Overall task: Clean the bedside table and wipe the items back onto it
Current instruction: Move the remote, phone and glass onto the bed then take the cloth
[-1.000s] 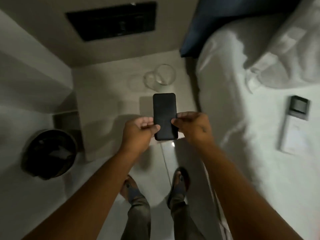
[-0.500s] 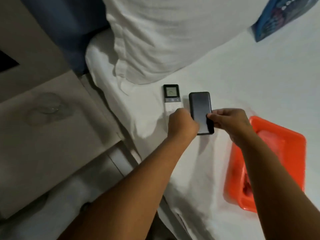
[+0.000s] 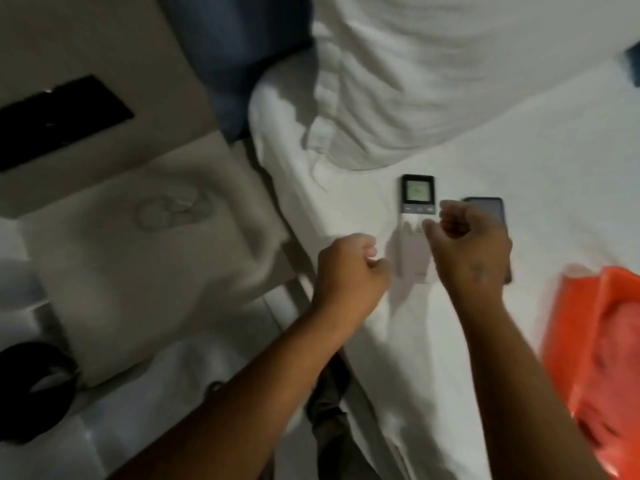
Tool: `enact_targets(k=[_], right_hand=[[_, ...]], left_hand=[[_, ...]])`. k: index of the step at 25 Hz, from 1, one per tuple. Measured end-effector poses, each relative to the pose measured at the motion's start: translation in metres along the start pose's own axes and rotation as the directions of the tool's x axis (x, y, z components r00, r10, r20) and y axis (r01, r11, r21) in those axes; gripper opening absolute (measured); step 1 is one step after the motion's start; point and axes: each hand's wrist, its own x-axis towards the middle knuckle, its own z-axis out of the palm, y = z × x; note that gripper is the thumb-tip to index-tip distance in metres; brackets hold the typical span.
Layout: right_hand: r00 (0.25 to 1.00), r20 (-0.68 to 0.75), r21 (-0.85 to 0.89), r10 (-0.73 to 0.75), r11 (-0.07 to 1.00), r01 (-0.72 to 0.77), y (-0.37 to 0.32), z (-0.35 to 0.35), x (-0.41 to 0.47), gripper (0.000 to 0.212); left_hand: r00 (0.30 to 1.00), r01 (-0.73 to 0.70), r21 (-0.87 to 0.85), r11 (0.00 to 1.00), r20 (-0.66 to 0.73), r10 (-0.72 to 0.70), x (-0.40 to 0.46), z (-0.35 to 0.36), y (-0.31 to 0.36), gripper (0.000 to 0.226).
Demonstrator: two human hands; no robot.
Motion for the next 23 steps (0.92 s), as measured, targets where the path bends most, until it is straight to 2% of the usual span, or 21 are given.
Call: enact_targets(k=[2,4,6,8,9,11,13,15,17,19,21,23], right_hand=[[0.981,0.176,0.152,-0.088,0.986,0.061,-0.039,0.073,-0.043,0.025],[0.896,0.421,0.234,-0.141,0.971,0.042,-0.074,0.156,-0.086,0.020],[0.783,0.602,0.190,-0.155,0.981,0.048,-0.093,0.226,-0.108,0.021],[0.715,0.689,0.057,-0.118,0.992,0.109,-0.100,0.281,-0.115,0.040],[0.702,0.706,-0.006,-0.099,0.989,0.145,-0.102,0.304,-0.110,0.049],[0.726,0.679,-0.052,-0.112,0.979,0.199,-0.108,0.331,-0.093,0.056],[0.753,0.624,0.015,-0.209,0.967,0.256,-0.116,0.346,-0.075,0.065],[0.737,0.602,0.118,-0.307,0.947,0.299,-0.127,0.354,-0.063,0.068],[0.722,0.619,0.158,-0.308,0.950,0.270,-0.135,0.355,-0.061,0.066],[0.709,0.650,0.192,-0.274,0.962,0.195,-0.137,0.346,-0.064,0.062],[0.711,0.647,0.282,-0.276,0.953,0.113,-0.133,0.322,-0.070,0.063],[0.742,0.585,0.373,-0.326,0.921,0.111,-0.127,0.280,-0.082,0.072]], left_hand=[[0.981,0.151,-0.030,0.988,-0.116,-0.154,0.004,-0.063,-0.064,0.032],[0.935,0.292,0.025,0.956,-0.216,-0.280,0.016,-0.128,-0.131,0.027],[0.870,0.413,0.077,0.907,-0.328,-0.369,0.036,-0.181,-0.180,0.029],[0.830,0.444,0.067,0.893,-0.407,-0.382,0.059,-0.218,-0.207,0.038],[0.837,0.416,0.073,0.906,-0.419,-0.351,0.073,-0.229,-0.214,0.047],[0.889,0.305,0.157,0.939,-0.399,-0.222,0.100,-0.239,-0.216,0.062],[0.931,0.147,0.160,0.976,-0.356,-0.082,0.122,-0.241,-0.208,0.066],[0.946,0.022,0.123,0.992,-0.324,0.019,0.138,-0.243,-0.199,0.063],[0.944,-0.039,0.068,0.997,-0.324,0.059,0.144,-0.246,-0.192,0.055],[0.953,-0.041,-0.070,0.997,-0.302,0.018,0.137,-0.247,-0.185,0.055],[0.964,-0.075,-0.042,0.996,-0.257,0.061,0.118,-0.247,-0.173,0.061],[0.971,-0.132,0.003,0.991,-0.202,0.130,0.092,-0.245,-0.156,0.066]])
